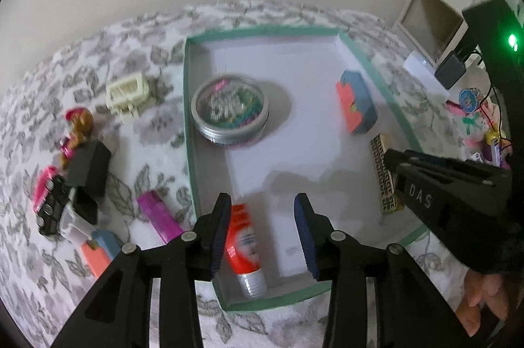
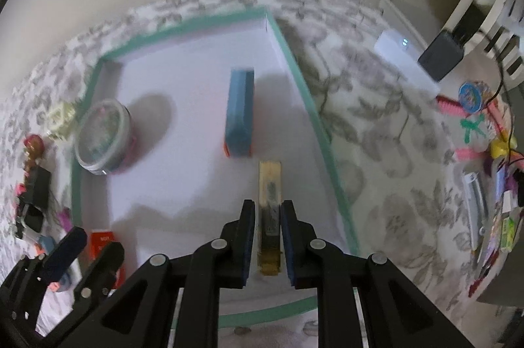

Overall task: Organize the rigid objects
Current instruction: 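Open both grippers to release the bottle and gold bar in the tray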

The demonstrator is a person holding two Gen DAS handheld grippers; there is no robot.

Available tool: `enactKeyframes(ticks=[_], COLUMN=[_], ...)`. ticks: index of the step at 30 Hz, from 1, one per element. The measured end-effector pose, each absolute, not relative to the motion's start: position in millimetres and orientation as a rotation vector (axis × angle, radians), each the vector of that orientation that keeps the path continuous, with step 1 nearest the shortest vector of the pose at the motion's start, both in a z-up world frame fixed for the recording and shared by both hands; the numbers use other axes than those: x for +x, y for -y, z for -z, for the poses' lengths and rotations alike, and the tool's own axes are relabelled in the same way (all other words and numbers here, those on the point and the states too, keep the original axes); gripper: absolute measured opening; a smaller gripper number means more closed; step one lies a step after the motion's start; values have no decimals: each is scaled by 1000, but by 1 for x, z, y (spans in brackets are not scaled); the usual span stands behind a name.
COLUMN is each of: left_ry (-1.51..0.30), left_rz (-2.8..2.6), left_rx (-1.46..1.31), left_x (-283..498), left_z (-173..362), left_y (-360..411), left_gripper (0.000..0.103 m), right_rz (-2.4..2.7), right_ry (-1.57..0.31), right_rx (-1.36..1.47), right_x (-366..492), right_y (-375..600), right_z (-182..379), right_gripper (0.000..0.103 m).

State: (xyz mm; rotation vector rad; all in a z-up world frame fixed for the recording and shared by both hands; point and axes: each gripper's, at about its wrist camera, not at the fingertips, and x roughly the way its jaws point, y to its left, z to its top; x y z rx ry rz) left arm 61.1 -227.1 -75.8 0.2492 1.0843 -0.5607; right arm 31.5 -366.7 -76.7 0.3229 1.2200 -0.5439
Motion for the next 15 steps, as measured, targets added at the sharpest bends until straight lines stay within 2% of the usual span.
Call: enactKeyframes(ticks=[11,12,15], left_ry=[-1010,-1009,-1007], left_rz=[501,490,446], left_rx=[210,201,164], left_x=[63,66,72], left_z=[58,58,58], left_y=[214,211,200], left_gripper=[42,44,58], right_rz=[534,532,527], right_ry=[-1128,-1135,-1160], right_rx=[304,301,298], right_x=[32,32,33], right_y=[360,359,359], right_z=[45,47,56], right_gripper=[19,19,19])
